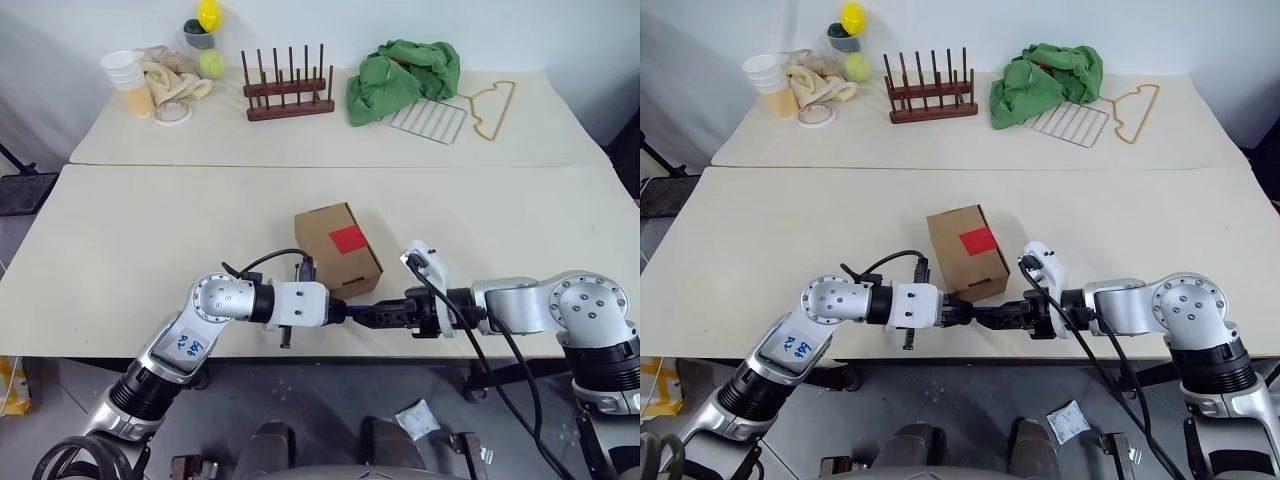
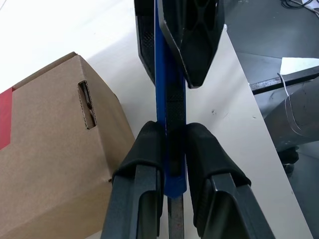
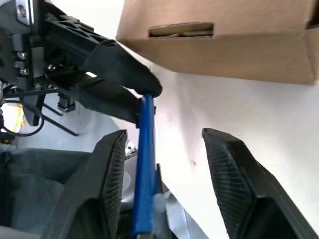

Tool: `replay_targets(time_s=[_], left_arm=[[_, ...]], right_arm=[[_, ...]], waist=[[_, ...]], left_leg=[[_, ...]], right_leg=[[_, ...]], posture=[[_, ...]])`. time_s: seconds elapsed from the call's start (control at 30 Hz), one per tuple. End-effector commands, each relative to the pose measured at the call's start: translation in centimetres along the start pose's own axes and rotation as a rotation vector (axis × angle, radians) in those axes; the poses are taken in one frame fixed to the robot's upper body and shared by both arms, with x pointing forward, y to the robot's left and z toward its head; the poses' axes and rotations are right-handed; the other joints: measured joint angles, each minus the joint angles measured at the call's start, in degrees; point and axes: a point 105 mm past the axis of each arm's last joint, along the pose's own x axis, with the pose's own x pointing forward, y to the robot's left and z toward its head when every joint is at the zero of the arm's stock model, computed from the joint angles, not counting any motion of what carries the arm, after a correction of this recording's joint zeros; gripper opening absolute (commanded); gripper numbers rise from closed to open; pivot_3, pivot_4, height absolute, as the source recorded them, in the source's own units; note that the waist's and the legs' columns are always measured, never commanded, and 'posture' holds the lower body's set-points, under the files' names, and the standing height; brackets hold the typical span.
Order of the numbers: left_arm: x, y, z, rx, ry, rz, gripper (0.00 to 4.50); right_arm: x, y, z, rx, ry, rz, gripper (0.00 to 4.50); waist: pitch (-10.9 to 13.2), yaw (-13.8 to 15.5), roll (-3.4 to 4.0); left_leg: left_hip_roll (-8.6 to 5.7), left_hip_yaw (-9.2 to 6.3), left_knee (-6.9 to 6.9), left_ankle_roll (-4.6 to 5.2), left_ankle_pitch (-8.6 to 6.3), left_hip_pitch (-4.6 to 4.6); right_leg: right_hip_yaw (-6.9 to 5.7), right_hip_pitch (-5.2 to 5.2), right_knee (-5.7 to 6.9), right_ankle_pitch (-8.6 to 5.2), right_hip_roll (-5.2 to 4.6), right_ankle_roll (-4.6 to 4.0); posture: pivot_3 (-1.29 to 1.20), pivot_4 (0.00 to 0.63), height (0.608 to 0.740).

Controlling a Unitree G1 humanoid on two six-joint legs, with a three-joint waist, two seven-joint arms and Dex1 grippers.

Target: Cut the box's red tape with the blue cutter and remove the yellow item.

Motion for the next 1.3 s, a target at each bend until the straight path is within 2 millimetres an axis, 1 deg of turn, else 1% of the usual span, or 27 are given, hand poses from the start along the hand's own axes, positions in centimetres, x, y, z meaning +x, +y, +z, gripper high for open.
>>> replay_targets(time_s=[0.03,0.2,0.37,0.43,0.5,0.53,0.63,0.8,0.9,0.97,1.03,1.13,1.17,1.2,1.23,1.3], left_arm=[[-0.4,0.1,0.8,0.031,-0.019,0.013,0.47],[-0.5,0.1,0.7,0.027,-0.015,0.01,0.47],[-0.4,0.1,0.7,0.027,-0.018,0.015,0.47],[-0.4,0.2,0.7,0.028,-0.017,0.016,0.47],[-0.4,0.2,0.7,0.028,-0.016,0.016,0.47],[-0.4,0.2,0.7,0.029,-0.015,0.017,0.47],[-0.5,0.2,0.7,0.029,-0.012,0.019,0.47],[-0.5,0.3,0.7,0.03,-0.012,0.022,0.47],[-0.6,0.3,0.9,-0.03,-0.045,0.032,0.47],[-0.8,0.6,1.1,-0.084,-0.058,0.047,1.18],[-1.2,0.5,1.0,-0.097,-0.057,0.041,1.72],[-3.2,0.0,0.8,-0.15,-0.081,0.033,2.63],[-4.0,-0.2,0.7,-0.17,-0.087,0.022,3.0],[-4.7,-0.6,0.7,-0.193,-0.094,0.01,3.25],[-6.0,-0.7,0.4,-0.232,-0.098,0.011,3.28],[-8.2,-0.4,-0.2,-0.294,-0.095,0.054,3.28]], right_arm=[[-0.6,0.4,0.9,-0.002,-0.051,0.024,2.32],[-0.7,0.6,1.3,0.013,-0.069,0.048,2.32],[-0.6,0.5,1.1,0.02,-0.063,0.047,2.32],[-0.5,0.4,1.0,0.023,-0.061,0.043,1.95],[-0.4,0.3,0.9,0.023,-0.056,0.044,1.47],[-0.4,0.4,0.9,0.023,-0.055,0.046,1.06],[-0.3,0.4,0.8,0.021,-0.048,0.051,0.1],[-0.4,0.4,0.8,0.021,-0.049,0.054,0.11],[-0.5,0.4,0.9,0.019,-0.052,0.051,0.11],[-0.7,0.3,0.9,0.011,-0.05,0.042,0.11],[-1.0,0.4,1.0,-0.01,-0.049,0.036,0.11],[-1.8,0.9,1.4,-0.029,-0.06,0.055,0.11],[-2.1,0.9,1.5,-0.027,-0.066,0.06,0.11],[-2.5,0.8,1.5,-0.026,-0.07,0.058,0.11],[-3.3,0.7,1.4,-0.029,-0.07,0.053,0.11],[-4.9,0.5,1.2,-0.033,-0.078,0.036,0.11]], waist=[[0.0,0.0,0.0],[0.0,0.0,0.0],[0.0,0.0,0.0],[0.0,0.0,0.0],[0.0,0.0,0.0],[0.0,0.0,0.0],[0.0,0.0,0.0],[0.0,0.0,0.0],[0.0,0.0,0.0],[0.0,-0.02,0.0],[0.0,-0.02,0.0],[0.0,-0.05,0.0],[0.01,-0.1,0.02],[0.02,-0.11,0.03],[0.02,-0.08,0.04],[0.04,-0.03,0.05]], left_leg=[[0.0,0.0,0.0,0.0,0.0,0.0],[0.0,0.0,0.0,0.0,0.0,0.0],[0.0,0.0,0.0,0.0,0.0,0.0],[0.0,0.0,0.0,0.0,0.0,0.0],[0.0,0.0,0.0,0.0,0.0,0.0],[0.0,0.0,0.0,0.0,0.0,0.0],[0.0,0.0,0.0,0.0,0.0,0.0],[0.0,0.0,-0.01,0.0,0.0,0.0],[0.0,0.0,-0.01,0.0,0.0,0.0],[0.0,0.0,-0.02,0.0,0.0,0.0],[0.0,-0.01,-0.02,0.0,0.0,-0.02],[0.01,-0.01,-0.02,0.0,0.0,-0.02],[0.02,-0.01,-0.02,0.0,0.0,-0.02],[0.02,0.0,-0.04,0.0,0.0,-0.02],[0.03,0.0,-0.05,0.0,0.0,-0.02],[0.04,-0.01,-0.08,0.01,-0.01,-0.03]], right_leg=[[0.0,0.0,0.0,0.0,0.0,0.0],[0.0,0.0,0.0,0.0,0.0,0.0],[0.0,0.0,0.0,0.0,0.0,0.0],[0.0,0.0,0.0,0.0,0.0,0.0],[0.0,0.0,0.0,0.0,0.0,0.0],[0.0,0.0,0.0,0.0,0.0,0.0],[0.0,0.0,0.0,0.0,0.0,0.0],[0.0,0.0,-0.01,0.0,0.0,0.0],[0.0,0.0,-0.01,0.0,0.0,0.0],[0.0,0.0,-0.01,0.0,0.0,0.0],[0.0,-0.02,0.0,0.0,0.0,0.0],[0.0,-0.02,-0.02,0.0,0.0,0.0],[0.0,-0.02,-0.03,0.0,0.0,0.0],[0.0,-0.02,-0.04,0.0,0.0,0.0],[0.0,-0.03,-0.07,0.0,0.01,0.0],[0.0,-0.03,-0.11,0.0,0.01,0.0]], posture=[[0.0,0.15,0.74],[0.0,0.15,0.74],[0.0,0.15,0.74],[0.0,0.15,0.74],[0.0,0.15,0.74],[0.0,0.15,0.74],[0.0,0.15,0.74],[0.0,0.15,0.74],[0.0,0.15,0.74],[0.0,0.15,0.74],[0.0,0.15,0.74],[0.0,0.15,0.74],[0.0,0.15,0.74],[0.0,0.15,0.74],[0.0,0.15,0.74],[0.0,0.15,0.74]])
